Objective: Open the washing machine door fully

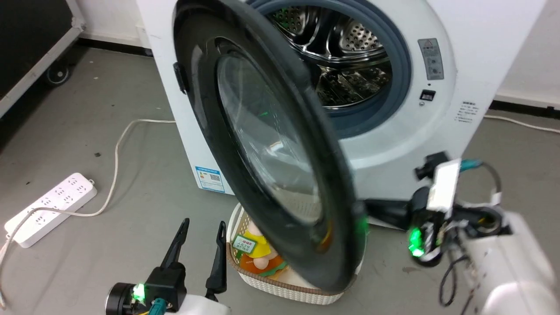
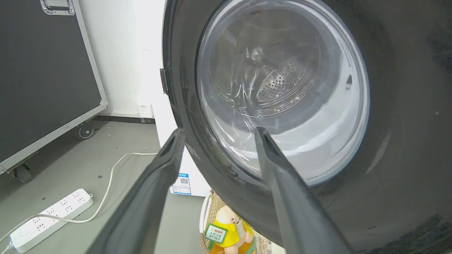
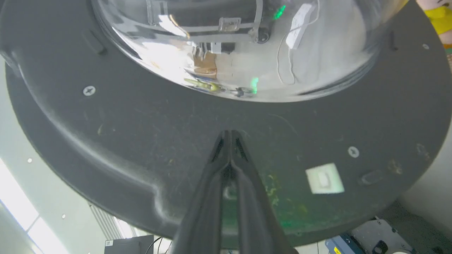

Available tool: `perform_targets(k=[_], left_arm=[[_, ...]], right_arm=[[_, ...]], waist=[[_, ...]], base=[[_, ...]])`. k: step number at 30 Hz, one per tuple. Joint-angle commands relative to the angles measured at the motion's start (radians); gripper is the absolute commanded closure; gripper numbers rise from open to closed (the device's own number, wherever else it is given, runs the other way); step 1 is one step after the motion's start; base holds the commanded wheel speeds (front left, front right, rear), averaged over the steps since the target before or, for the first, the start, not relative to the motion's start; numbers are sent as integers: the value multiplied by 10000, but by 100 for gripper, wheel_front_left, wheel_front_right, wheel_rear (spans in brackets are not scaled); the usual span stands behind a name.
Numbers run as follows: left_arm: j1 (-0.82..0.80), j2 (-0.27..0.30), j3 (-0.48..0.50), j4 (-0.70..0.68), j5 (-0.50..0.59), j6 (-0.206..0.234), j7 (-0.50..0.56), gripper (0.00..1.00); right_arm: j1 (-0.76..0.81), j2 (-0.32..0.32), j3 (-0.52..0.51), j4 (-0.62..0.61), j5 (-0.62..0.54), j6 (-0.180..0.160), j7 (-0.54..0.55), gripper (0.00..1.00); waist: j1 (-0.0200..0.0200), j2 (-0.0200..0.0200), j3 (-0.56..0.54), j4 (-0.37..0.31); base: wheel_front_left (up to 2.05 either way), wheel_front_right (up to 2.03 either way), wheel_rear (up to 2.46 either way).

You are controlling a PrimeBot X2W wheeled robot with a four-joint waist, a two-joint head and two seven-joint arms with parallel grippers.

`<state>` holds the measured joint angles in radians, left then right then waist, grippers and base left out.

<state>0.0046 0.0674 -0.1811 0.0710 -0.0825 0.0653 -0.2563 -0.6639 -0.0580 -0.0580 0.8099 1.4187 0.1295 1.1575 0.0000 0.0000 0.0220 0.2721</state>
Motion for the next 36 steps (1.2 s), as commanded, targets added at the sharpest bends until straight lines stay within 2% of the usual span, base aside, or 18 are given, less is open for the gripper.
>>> perform_targets(k=[1, 5, 6, 7, 12, 18, 22, 23, 24, 28, 29, 30, 31, 33, 36], left_arm=[[178, -11, -22, 56, -14, -77, -55, 0], [327, -9, -64, 144, -7, -103, -55, 0], [327, -9, -64, 144, -7, -103, -55, 0], [394, -11, -83, 188, -9, -116, -55, 0], [529, -22, -68, 219, -43, -76, -55, 0], [567, 2, 56, 180, -88, -32, -55, 0], [559, 66, 262, 159, -150, 4, -55, 0], [566, 67, 328, 120, -157, 34, -55, 0], [566, 67, 328, 120, -157, 34, -55, 0], [564, 91, 480, 64, -194, 58, -55, 0], [556, 106, 525, 44, -209, 48, -55, 0], [566, 132, 624, 6, -231, 50, -55, 0], [566, 132, 624, 6, -231, 50, -55, 0], [642, 135, 692, -64, -251, 56, -55, 0], [779, 156, 820, -117, -320, 37, -55, 0]], right_arm=[[388, 76, 485, -215, 457, 12, -109, 100], [1145, 77, 2141, -1039, 1765, 12, -659, 100], [1145, 77, 2141, -1039, 1765, 12, -659, 100], [1458, 77, 2880, -1425, 2269, 12, -995, 100], [1909, 77, 4189, -2074, 2834, 12, -1920, 100], [1927, -33, 4387, -2125, 2887, 12, -2624, 100], [1902, -623, 4374, -2668, 2402, 12, -3454, 100], [2005, -1097, 4328, -3239, 1587, 12, -4421, 0], [2005, -1097, 4328, -3239, 1587, 12, -4421, 0], [2464, -1932, 3988, -4970, -245, 12, -6778, 0], [2579, -2222, 3982, -5499, -981, 12, -7514, 0], [2883, -2821, 4074, -6334, -2585, 12, -8961, 0], [2883, -2821, 4074, -6334, -2585, 12, -8961, 0], [3264, -3205, 4070, -6831, -4007, 12, -10342, 0], [3985, -3431, 3533, -7017, -5964, 12, -12000, 0]], waist=[[0, 0, -76, 90], [0, 0, -212, 285], [0, 0, -212, 285], [0, 0, -256, 385], [0, 0, -319, 595], [0, 0, -348, 592], [0, 0, -386, 388], [0, 0, -410, 279], [0, 0, -410, 279], [0, 0, -453, 55], [0, 0, -456, -10], [0, 0, -469, -150], [0, 0, -469, -150], [0, 0, -521, -321], [0, 0, -562, -556]], base=[[0, 0, 0], [0, 0, 0], [0, 0, 0], [0, 0, 0], [0, 0, 0], [0, 0, 0], [0, 0, 0], [0, 0, 0], [0, 0, 0], [0, 0, 0], [0, 0, 0], [0, 0, 0], [0, 0, 0], [0, 0, 0], [0, 0, 0]])
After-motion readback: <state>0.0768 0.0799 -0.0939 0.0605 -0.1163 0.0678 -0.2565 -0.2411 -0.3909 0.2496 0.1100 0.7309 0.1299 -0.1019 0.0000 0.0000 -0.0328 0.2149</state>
